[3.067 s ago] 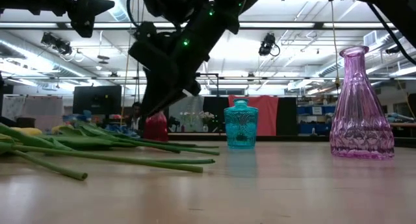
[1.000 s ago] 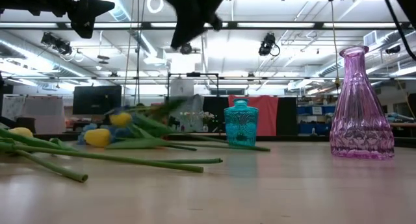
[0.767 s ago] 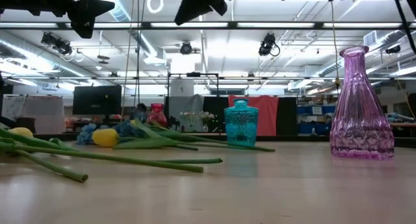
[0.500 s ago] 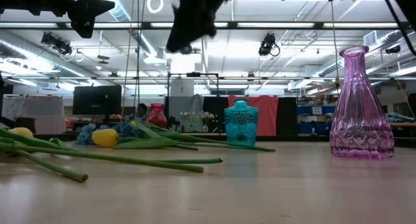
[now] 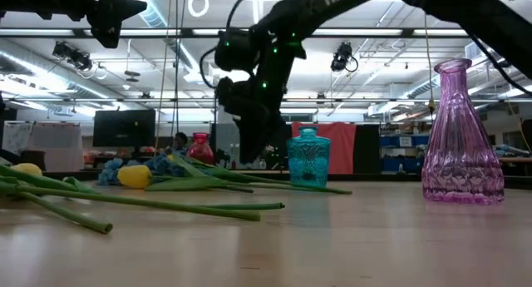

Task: Sort flowers into vase by color
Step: Put the left blue flower into the blue flower vase

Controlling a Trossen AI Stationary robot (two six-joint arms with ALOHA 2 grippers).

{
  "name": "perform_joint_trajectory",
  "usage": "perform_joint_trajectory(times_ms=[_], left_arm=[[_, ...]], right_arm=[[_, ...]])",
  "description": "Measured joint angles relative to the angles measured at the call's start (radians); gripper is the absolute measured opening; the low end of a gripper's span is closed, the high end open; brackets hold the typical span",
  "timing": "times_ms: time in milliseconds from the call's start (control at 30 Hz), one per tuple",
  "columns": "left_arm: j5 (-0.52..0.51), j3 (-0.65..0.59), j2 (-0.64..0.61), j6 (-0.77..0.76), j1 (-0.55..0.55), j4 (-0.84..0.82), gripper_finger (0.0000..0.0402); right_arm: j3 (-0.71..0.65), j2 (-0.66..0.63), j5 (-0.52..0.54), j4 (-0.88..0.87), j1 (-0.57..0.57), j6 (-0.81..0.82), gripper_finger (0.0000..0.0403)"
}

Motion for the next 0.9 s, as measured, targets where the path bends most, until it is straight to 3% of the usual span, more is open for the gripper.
perform_joint_trajectory(times_ms=[233, 667, 767, 900], left_arm=[[0.0, 0.0, 0.0, 0.008, 0.0, 0.0, 0.0168], [0.0, 0.0, 0.0, 0.008, 0.0, -0.005, 0.0168], [0.0, 0.0, 0.0, 0.006, 0.0, -0.008, 0.0168], [0.0, 0.0, 0.0, 0.006, 0.0, -0.009, 0.0168]], right_arm=[[0.001, 0.017, 0.07, 0.015, -0.011, -0.055, 0.0201], [0.002, 0.08, 0.072, 0.058, -0.029, -0.122, 0.0194], [0.002, 0.081, 0.068, 0.062, -0.032, -0.103, 0.0169], [0.001, 0.08, 0.066, 0.073, -0.034, -0.095, 0.0102]])
